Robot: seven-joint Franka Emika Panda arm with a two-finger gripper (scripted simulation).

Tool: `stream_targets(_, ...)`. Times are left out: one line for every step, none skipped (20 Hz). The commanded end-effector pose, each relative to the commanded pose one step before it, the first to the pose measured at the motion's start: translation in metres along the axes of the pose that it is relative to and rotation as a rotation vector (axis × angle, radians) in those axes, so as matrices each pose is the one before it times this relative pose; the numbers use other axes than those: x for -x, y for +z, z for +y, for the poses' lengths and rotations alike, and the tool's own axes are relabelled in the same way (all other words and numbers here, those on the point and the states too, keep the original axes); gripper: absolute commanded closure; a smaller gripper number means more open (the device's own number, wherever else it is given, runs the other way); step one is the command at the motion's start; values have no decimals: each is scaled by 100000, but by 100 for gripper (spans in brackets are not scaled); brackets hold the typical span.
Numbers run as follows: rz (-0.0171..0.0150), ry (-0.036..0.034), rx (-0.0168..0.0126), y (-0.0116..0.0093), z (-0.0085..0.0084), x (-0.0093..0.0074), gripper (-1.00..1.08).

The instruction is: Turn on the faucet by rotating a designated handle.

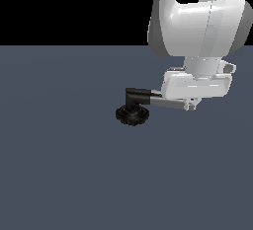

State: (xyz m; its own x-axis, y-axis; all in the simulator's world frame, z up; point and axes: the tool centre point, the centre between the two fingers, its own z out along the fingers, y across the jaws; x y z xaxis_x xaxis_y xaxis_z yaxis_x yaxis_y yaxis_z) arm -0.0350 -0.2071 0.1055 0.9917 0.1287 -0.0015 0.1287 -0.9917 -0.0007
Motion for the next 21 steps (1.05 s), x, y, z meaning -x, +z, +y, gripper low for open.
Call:
stream_targets(265, -1127, 16, 167, 83, -1113, 108)
stream_targets(0, 0, 0, 2, 212, -239, 108)
stream_targets(-11, 47, 5, 6, 235, -226, 108)
stream_targets(0, 0, 0, 2, 210, -237, 108)
stream_targets(-15, 67, 7, 8, 242, -218, 108)
stream_targets(0, 0, 0, 2, 208, -235, 108)
stream_targets(0, 0, 0, 2, 206, -233, 108)
stream_targets(-15, 67, 7, 8, 239, -214, 108)
stream_targets(0, 0, 0, 2, 204, -231, 108)
stream_targets(-15, 67, 7, 8, 237, -211, 108)
stream_targets(0, 0, 0, 2, 201, -228, 108)
stream_targets(0, 0, 0, 2, 200, -227, 108)
stream_targets(-15, 67, 7, 8, 233, -207, 108)
stream_targets(0, 0, 0, 2, 197, -225, 108)
stream_targets(-15, 67, 7, 8, 231, -204, 108)
stream_targets(0, 0, 0, 2, 195, -222, 108)
stream_targets(0, 0, 0, 2, 193, -221, 108)
stream_targets(-11, 47, 5, 6, 217, -206, 108)
stream_targets(0, 0, 0, 1, 190, -218, 108)
stream_targets(-15, 67, 8, 7, 224, -197, 108)
stream_targets(0, 0, 0, 0, 0, 0, 108)
